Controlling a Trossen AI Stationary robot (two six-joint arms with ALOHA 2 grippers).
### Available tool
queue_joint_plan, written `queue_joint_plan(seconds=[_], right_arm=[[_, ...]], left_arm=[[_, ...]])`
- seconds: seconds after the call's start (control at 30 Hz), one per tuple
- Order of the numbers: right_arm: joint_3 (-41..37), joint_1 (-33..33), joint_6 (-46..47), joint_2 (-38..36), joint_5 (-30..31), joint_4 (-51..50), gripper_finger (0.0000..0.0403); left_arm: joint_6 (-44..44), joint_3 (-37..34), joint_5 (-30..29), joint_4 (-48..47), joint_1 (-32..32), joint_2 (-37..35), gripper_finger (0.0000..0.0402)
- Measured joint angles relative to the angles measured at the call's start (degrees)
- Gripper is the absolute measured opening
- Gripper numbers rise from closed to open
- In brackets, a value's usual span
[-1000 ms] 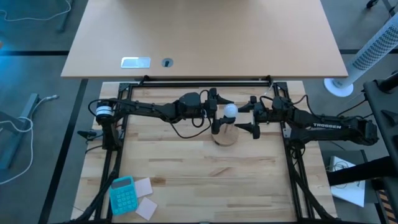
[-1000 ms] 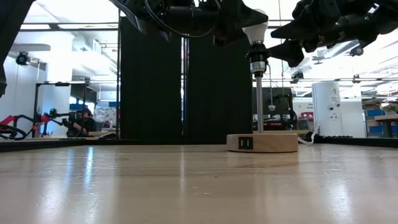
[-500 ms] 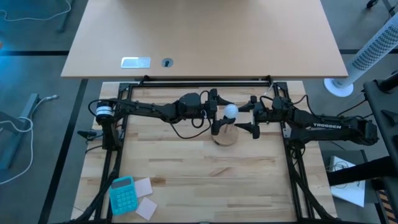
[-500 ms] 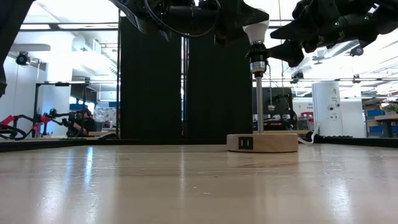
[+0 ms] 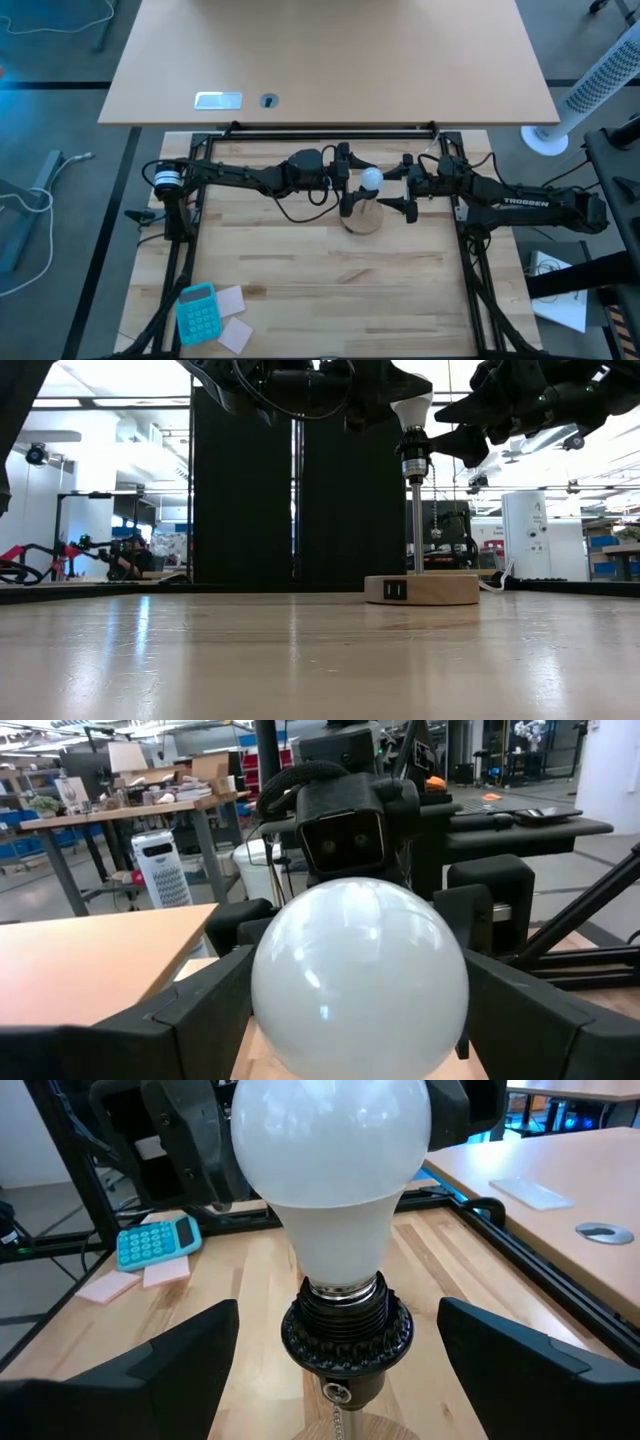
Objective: Screw lightbulb
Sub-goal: Insert the lightbulb into the lamp
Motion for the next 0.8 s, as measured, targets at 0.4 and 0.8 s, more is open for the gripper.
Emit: queue_joint_plan(seconds=[0.4, 0.8], right_arm=[[0.0, 0.0, 0.5, 0.0, 0.0, 0.0, 0.0339], [0.0, 0.0, 0.5, 0.0, 0.0, 0.0, 0.0339]], left_arm=[[-4.8, 0.1, -0.1, -0.9, 0.4, -0.1, 0.0334], [-1.4, 0.1, -0.1, -1.9, 0.3, -0.1, 0.0371]])
